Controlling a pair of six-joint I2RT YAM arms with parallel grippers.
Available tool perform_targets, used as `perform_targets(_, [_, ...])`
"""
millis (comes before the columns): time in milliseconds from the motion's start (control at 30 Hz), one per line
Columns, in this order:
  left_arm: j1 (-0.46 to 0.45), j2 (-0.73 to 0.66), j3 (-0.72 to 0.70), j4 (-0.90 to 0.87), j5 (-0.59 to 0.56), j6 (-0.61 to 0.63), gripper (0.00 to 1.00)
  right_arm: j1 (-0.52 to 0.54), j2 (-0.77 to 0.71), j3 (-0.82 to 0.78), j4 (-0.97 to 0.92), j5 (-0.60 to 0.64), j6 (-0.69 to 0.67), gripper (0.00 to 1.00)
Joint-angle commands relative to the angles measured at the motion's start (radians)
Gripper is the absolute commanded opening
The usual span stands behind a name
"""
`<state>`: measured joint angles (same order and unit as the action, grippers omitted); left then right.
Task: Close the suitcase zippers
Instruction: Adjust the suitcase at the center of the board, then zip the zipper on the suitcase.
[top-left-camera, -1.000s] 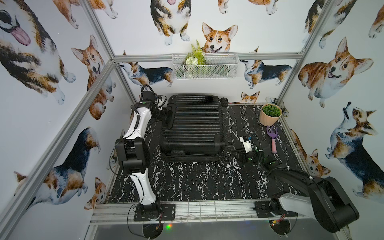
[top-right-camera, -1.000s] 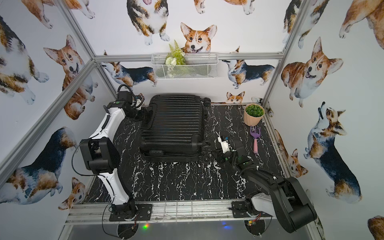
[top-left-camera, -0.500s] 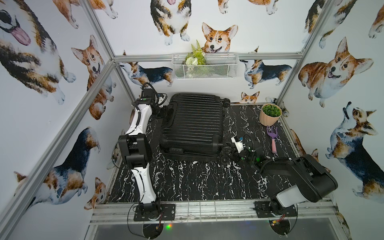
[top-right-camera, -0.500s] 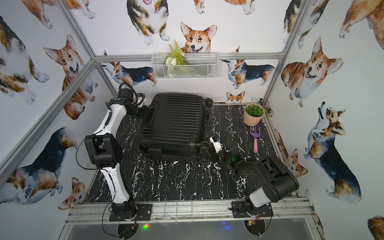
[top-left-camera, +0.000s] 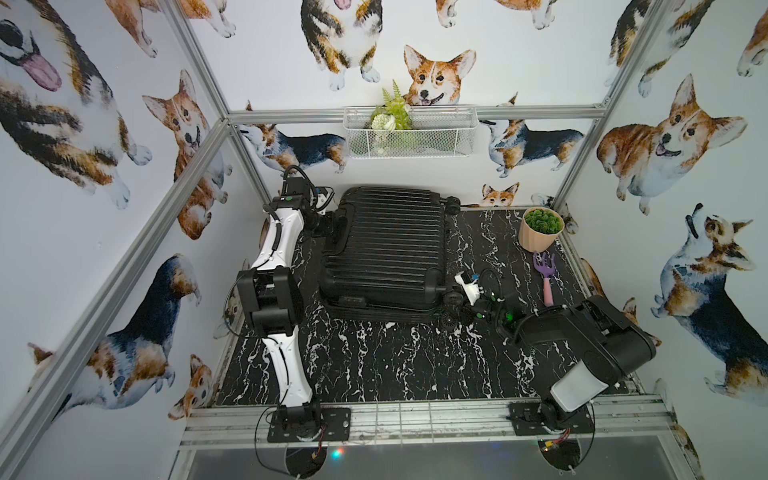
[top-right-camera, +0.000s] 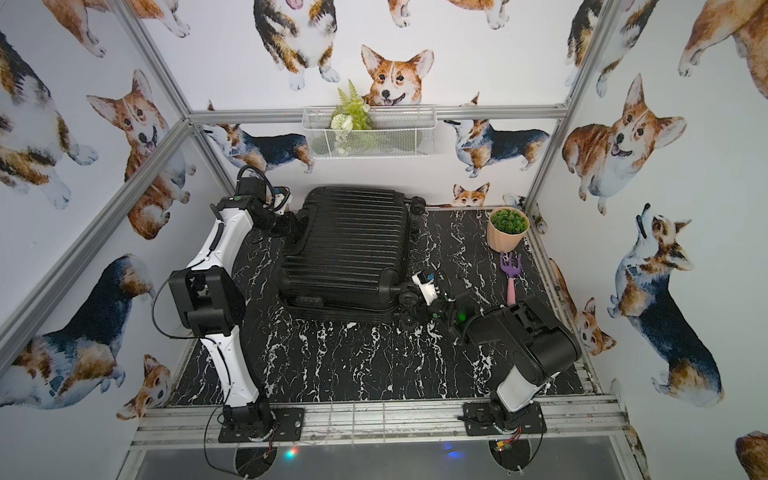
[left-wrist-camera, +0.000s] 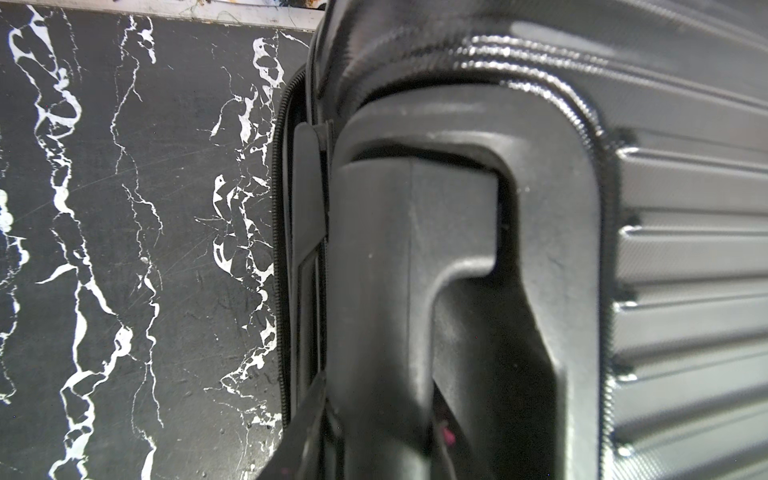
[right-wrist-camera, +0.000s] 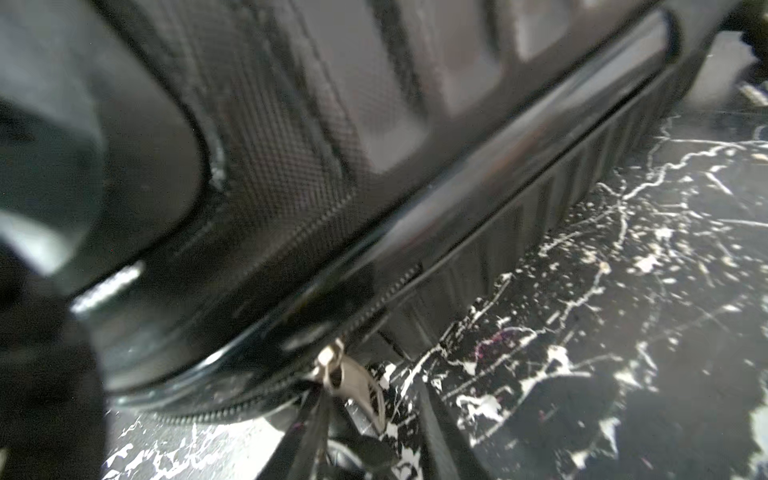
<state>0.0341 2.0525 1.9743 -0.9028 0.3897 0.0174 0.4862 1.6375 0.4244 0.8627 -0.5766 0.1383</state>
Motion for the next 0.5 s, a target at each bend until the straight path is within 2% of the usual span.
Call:
perform_targets(0, [0.001, 0.001, 0.008, 0.010, 0.121, -0.039, 0.24, 0.003, 0.020, 0.013, 0.075, -0.041, -0.015, 0.30])
perform_targets(267, [-0.001, -0.013, 0.004, 0.004, 0.117, -0.037, 0.24, 0.003, 0.014, -0.005, 0.099, 0.004, -0.017, 0.02])
perform_targets(333, [-0.002, -0.027, -0.002, 0.004, 0.107, -0.035, 0.26, 0.004, 0.003, -0.013, 0.095, 0.014, -0.022, 0.00])
perform_targets(467, [-0.001, -0.066, -0.011, 0.004, 0.086, -0.027, 0.35, 0.005, -0.023, -0.026, 0.083, 0.016, -0.009, 0.00])
